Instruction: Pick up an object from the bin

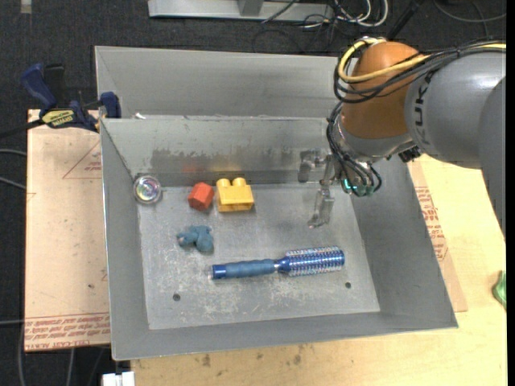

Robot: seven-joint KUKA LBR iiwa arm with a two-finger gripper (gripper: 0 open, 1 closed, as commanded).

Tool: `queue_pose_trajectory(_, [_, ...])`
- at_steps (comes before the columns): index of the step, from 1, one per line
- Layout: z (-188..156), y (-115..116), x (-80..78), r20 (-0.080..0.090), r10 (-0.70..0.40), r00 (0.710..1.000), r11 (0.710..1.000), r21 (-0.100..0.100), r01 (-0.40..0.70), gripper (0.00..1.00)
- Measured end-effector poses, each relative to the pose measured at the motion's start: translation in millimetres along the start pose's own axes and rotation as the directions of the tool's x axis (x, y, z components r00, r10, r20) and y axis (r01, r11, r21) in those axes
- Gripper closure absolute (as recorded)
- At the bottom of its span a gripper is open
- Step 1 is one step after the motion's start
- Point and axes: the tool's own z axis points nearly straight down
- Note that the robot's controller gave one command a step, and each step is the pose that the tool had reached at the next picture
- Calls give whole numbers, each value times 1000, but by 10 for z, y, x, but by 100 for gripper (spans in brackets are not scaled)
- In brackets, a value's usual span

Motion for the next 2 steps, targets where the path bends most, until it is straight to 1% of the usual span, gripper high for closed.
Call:
queue_pose_trajectory(1, [278,208,992,2,-50,999,999,0,50,0])
queue_pose_trajectory(2, [532,723,1464,12,-215,977,977,1,215,0])
